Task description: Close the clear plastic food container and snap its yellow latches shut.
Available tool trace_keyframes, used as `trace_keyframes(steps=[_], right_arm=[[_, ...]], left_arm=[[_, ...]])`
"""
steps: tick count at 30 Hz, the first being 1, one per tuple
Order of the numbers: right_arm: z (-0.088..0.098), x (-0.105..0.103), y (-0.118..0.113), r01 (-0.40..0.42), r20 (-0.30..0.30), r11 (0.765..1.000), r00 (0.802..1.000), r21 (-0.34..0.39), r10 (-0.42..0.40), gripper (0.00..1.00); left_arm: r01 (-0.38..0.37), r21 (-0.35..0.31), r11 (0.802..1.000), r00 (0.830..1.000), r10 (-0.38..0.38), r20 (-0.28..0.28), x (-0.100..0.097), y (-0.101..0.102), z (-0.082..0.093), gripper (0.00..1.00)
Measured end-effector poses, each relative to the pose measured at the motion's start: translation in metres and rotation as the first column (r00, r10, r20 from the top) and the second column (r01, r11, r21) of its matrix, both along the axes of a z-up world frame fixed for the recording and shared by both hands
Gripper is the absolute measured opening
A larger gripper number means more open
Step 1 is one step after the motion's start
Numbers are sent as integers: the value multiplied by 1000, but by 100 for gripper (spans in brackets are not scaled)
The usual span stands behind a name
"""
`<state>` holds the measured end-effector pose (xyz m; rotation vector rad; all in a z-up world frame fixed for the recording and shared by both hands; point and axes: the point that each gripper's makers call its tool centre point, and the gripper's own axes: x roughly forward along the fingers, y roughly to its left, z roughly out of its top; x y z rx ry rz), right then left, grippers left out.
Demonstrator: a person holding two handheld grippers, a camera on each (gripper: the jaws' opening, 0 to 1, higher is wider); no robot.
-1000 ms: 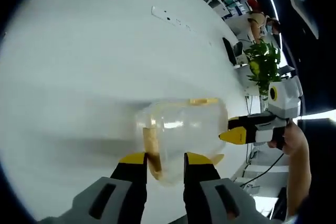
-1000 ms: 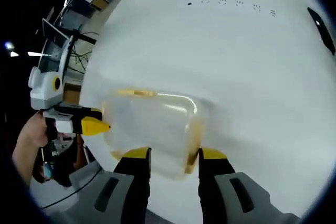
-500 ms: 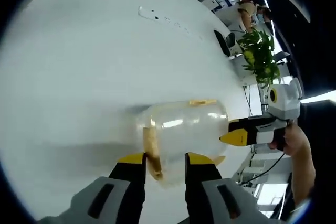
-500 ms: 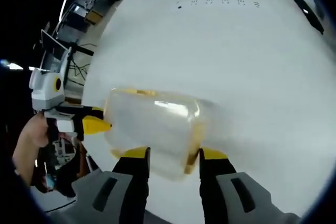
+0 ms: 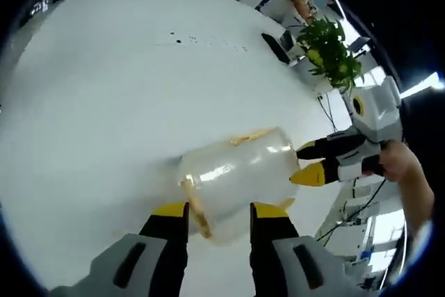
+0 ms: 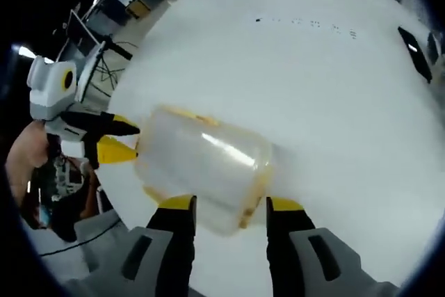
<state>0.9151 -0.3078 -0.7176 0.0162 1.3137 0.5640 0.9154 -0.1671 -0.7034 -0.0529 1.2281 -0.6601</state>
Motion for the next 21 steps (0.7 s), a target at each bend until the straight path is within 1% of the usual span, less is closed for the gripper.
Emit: trace_keyframes(steps=[1,4,7,10,12,13,16,19,21], right_arm=[[1,1,-3,-29,14,999,999,-21,30,37],[5,3,-6,-53,45,998,997,-44,55,38],[9,6,-6,-80,77,995,993,-51,84,37],[11,9,-6,-152,130,985,978,-85,162,31],[12,9,-4,-173,149,981,971,-88,184,28],[13,9,-2,-173,153,982,971,-82,184,27],[15,11,2,-180,175,981,966,-65,189,23],[16,14,6,-190,185,980,963,-54,197,19],[16,14,8,-193,186,980,962,-51,199,18]], left_arm=[[28,11,1000,999,-28,16,1,-1,1,29],[103,53,993,992,-106,63,2,-5,3,29],[188,99,977,973,-199,117,2,-12,5,29],[260,120,958,951,-275,140,1,-18,7,29],[296,131,946,936,-315,159,1,-22,8,29],[298,137,945,934,-318,161,1,-23,9,29],[324,141,936,920,-346,186,4,-28,12,29],[332,135,934,914,-354,199,7,-32,15,28],[339,131,932,911,-360,202,7,-34,16,28]])
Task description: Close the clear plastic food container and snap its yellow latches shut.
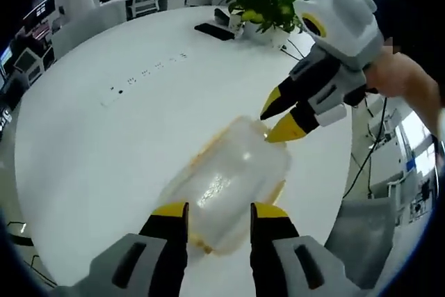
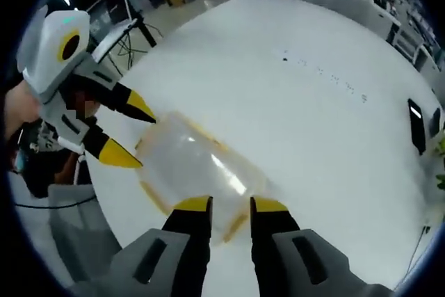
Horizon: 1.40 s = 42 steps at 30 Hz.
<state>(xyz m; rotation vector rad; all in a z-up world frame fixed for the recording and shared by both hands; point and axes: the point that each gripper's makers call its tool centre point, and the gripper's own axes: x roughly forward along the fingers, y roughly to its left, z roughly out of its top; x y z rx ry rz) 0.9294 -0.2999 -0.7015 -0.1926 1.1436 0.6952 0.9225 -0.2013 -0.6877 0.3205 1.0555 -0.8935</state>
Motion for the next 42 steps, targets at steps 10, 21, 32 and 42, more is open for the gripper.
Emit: trace_keyframes(steps=[10,21,32,42], right_arm=[[1,0,17,-113,41,993,993,20,112,16],[2,-2,37,-247,103,968,965,40,242,8],[0,0,49,-291,127,955,951,54,283,6],[2,3,63,-307,145,949,944,66,296,5]], left_arm=[[71,-9,997,997,-70,35,0,-10,0,25],[167,-40,985,985,-164,61,-15,-33,2,21],[234,-38,971,970,-230,80,-21,-40,2,17],[242,-70,968,969,-237,77,-21,-43,2,13]])
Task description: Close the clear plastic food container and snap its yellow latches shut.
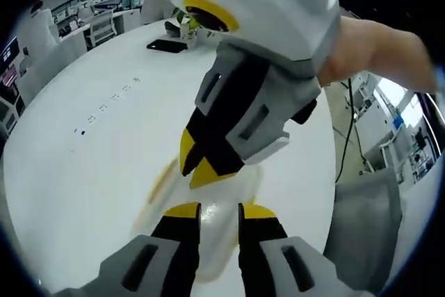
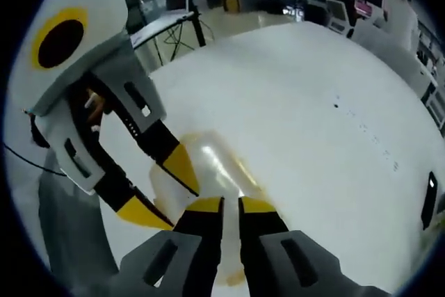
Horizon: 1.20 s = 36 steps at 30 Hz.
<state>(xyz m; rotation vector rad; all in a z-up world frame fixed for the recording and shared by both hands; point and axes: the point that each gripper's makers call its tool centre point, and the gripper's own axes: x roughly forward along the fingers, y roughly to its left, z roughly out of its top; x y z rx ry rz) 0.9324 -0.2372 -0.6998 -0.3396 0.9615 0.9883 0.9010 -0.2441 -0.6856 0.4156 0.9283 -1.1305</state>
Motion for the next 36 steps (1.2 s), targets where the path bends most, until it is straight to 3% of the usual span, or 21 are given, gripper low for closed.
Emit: trace_keyframes(steps=[9,13,16,21,27,33,36], right_arm=[[0,4,5,0,3,1000,1000,-2,0,6],[0,6,7,-2,5,1000,1000,-1,2,6],[-1,9,8,5,0,1000,1000,3,-5,9],[-4,17,6,-2,6,1000,1000,-5,2,12],[-5,24,4,-19,11,999,1000,-33,19,17],[-3,28,4,-30,16,999,999,-37,30,16],[-2,31,4,-33,19,999,999,-35,34,16]], left_arm=[[51,9,999,999,-51,6,-10,1,-7,14],[75,-16,997,997,-75,24,-15,-1,-6,18],[148,13,989,980,-148,133,-13,-1,-6,19],[197,25,980,965,-198,171,-23,-4,-8,22],[259,123,958,934,-281,220,-28,3,-18,28],[247,73,966,942,-257,216,-28,0,-10,28],[226,30,974,950,-227,212,-25,-4,-3,21]])
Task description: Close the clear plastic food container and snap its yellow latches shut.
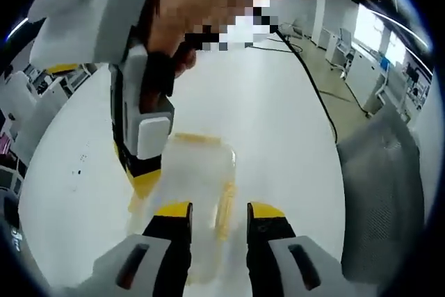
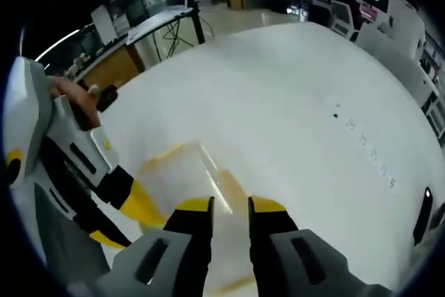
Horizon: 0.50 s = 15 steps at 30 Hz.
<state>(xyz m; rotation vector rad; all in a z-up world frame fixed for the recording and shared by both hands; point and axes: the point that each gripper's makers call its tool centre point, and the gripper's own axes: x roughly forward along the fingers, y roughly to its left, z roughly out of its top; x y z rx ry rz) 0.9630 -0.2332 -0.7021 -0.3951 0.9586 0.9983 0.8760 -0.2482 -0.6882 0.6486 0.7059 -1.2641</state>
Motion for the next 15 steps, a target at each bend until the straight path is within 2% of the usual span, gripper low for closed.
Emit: trace_keyframes(steps=[4,7,9,11,13,15], right_arm=[[1,4,0,-2,5,1000,1000,5,2,16],[1,6,-1,-2,6,1000,1000,4,2,15],[0,6,-2,-2,4,1000,1000,3,2,15],[0,4,-2,1,2,1000,1000,1,-1,15],[-1,4,-3,-2,-3,1000,1000,-1,2,15],[-1,1,-2,-1,-3,1000,1000,-2,1,14]], left_arm=[[-22,-35,999,1000,22,-13,7,-3,9,11],[-54,-50,997,998,53,-29,12,-3,12,9],[-65,-58,996,998,65,-13,18,-3,13,6],[-68,-47,997,998,68,12,21,-2,12,6],[-45,-6,999,998,45,38,21,1,6,6],[-25,16,1000,999,24,40,17,0,1,12]])
